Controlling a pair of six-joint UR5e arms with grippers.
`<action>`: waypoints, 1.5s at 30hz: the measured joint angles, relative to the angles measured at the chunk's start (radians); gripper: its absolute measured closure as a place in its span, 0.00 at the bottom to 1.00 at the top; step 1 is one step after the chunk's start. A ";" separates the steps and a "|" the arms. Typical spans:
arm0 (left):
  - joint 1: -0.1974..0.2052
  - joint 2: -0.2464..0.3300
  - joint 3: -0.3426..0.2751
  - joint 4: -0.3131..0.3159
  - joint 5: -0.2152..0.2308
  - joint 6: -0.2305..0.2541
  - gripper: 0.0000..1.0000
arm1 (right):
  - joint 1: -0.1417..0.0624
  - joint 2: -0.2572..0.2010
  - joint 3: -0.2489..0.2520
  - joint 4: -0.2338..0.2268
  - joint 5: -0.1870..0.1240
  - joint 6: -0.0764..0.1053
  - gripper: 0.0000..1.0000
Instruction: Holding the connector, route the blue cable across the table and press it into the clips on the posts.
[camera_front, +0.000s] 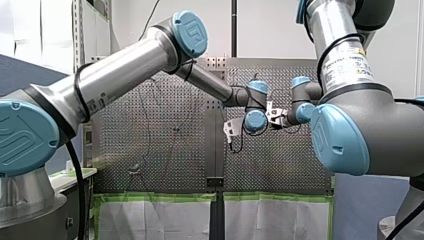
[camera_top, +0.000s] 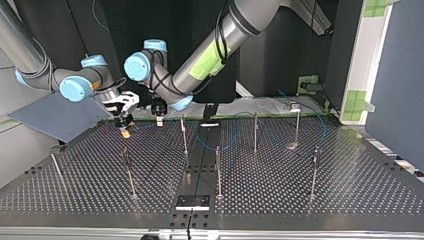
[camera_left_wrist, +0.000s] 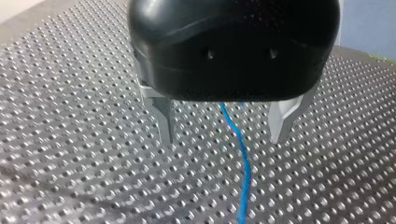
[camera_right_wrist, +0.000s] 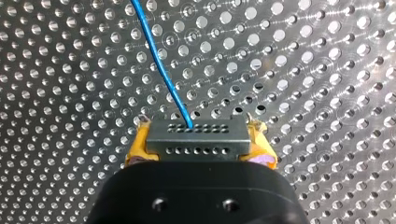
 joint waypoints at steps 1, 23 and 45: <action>0.002 -0.008 0.008 -0.006 0.000 0.000 0.00 | 0.000 0.000 0.000 0.000 -0.001 0.000 1.00; 0.001 -0.111 0.176 -0.066 -0.071 -0.012 0.21 | -0.006 0.000 0.000 0.000 -0.021 0.001 1.00; -0.001 -0.099 0.151 -0.096 -0.095 -0.037 1.00 | -0.002 -0.040 -0.001 0.005 -0.051 0.008 1.00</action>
